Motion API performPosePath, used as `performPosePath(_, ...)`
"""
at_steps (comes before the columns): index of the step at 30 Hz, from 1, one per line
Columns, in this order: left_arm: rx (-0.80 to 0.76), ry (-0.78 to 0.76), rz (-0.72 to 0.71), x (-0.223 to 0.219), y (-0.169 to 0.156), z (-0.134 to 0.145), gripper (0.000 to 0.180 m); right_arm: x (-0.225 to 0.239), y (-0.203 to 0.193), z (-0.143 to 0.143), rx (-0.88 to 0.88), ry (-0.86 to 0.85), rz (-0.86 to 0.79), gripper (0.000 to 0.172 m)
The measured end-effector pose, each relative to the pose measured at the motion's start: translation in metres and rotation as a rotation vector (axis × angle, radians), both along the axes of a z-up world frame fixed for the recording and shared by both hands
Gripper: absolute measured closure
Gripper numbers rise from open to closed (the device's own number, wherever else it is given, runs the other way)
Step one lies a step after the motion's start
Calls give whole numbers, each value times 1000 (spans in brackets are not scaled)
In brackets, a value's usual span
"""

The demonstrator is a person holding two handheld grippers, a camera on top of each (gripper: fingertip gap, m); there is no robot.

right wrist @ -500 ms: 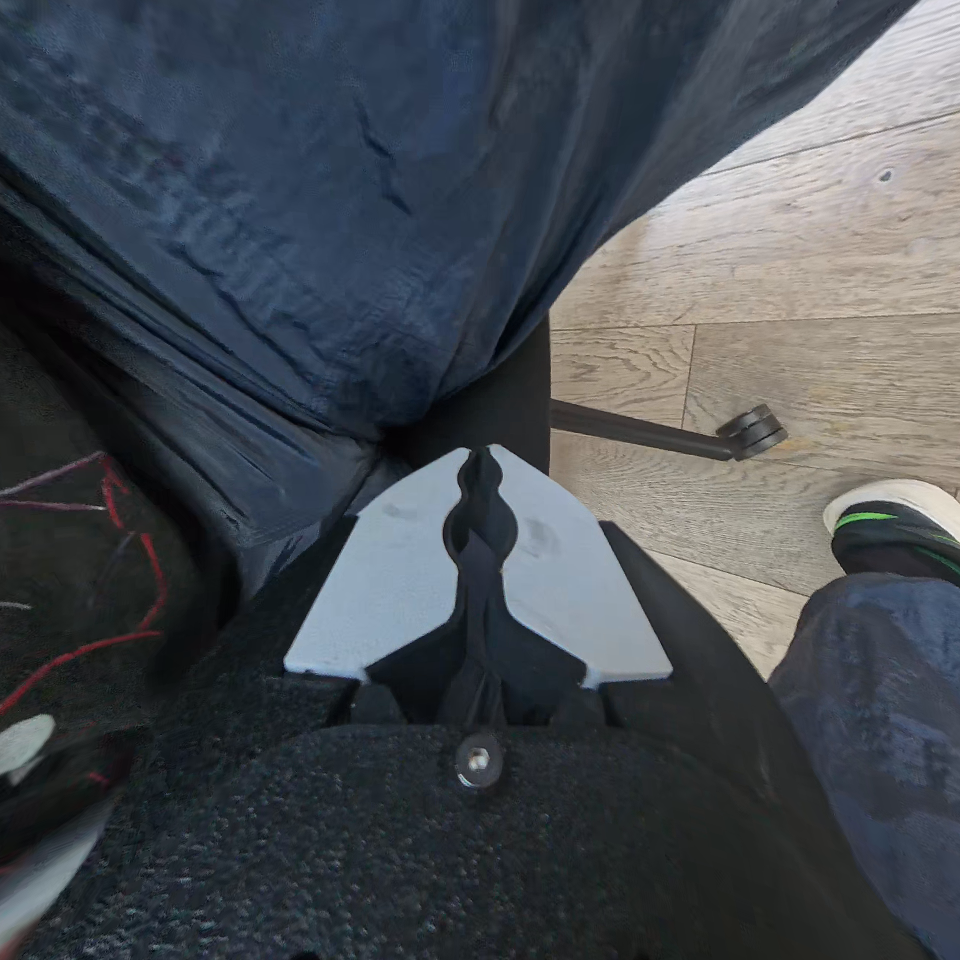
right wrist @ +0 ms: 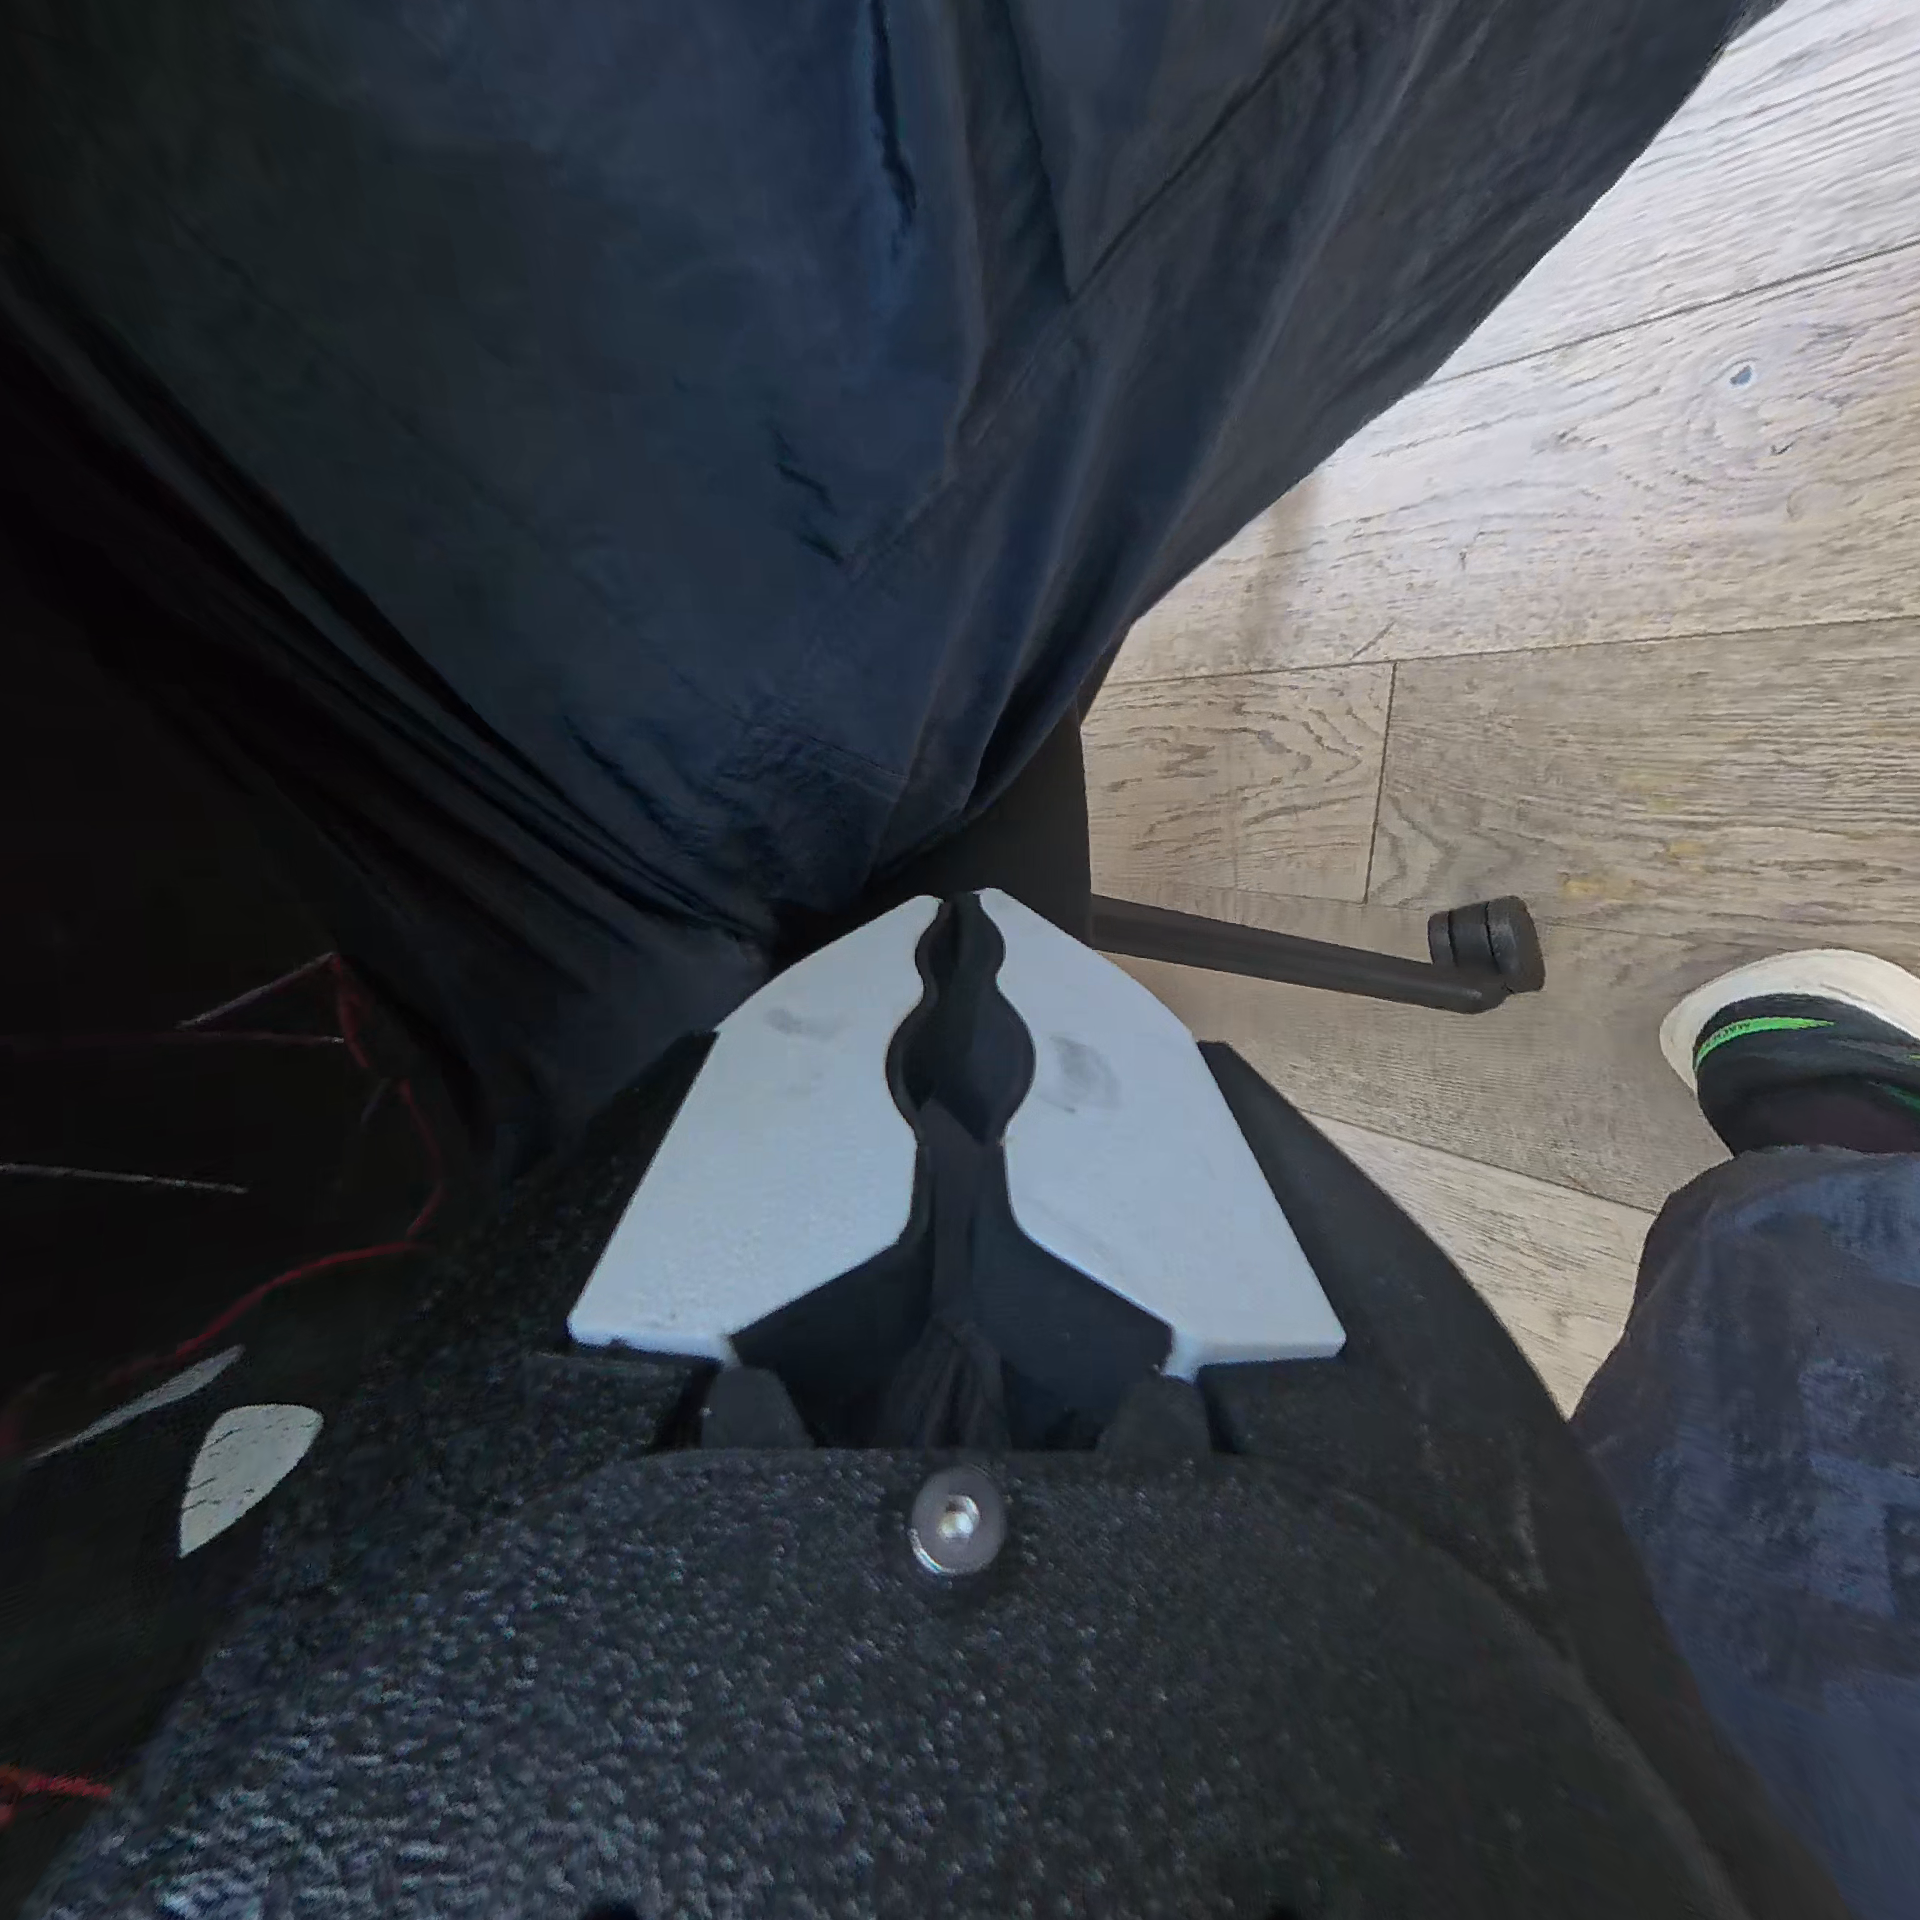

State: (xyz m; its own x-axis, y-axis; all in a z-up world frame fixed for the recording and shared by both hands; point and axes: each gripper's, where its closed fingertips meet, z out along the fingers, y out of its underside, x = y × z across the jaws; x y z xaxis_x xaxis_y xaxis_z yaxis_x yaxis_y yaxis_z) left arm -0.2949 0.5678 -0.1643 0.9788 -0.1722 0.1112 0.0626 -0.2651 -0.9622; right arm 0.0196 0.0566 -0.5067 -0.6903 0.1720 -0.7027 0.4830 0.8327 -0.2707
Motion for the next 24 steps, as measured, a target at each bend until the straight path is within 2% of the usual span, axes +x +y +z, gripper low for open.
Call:
performPosePath(3,-46,14,16,-6,8,-7,180,0,14,-1,4,-1,30,172)
performPosePath(8,-17,-65,184,-70,7,3,180,-4,40,-3,17,-11,56,172)
performPosePath(11,-105,-37,214,-81,3,-18,180,-7,53,-3,15,-13,70,172)
performPosePath(14,-252,-33,215,-79,-3,-54,180,-8,64,-3,12,-11,100,172)
performPosePath(16,-317,-44,234,-81,-8,-69,180,-9,71,-2,11,-12,115,172)
performPosePath(19,-370,-74,231,-79,-10,-78,180,-12,79,-1,1,-14,120,172)
performPosePath(21,-368,-95,155,-59,-9,-79,180,-14,85,0,-2,-16,120,172)
performPosePath(24,-394,-43,58,-30,-10,-81,180,-17,90,0,-6,-19,121,172)
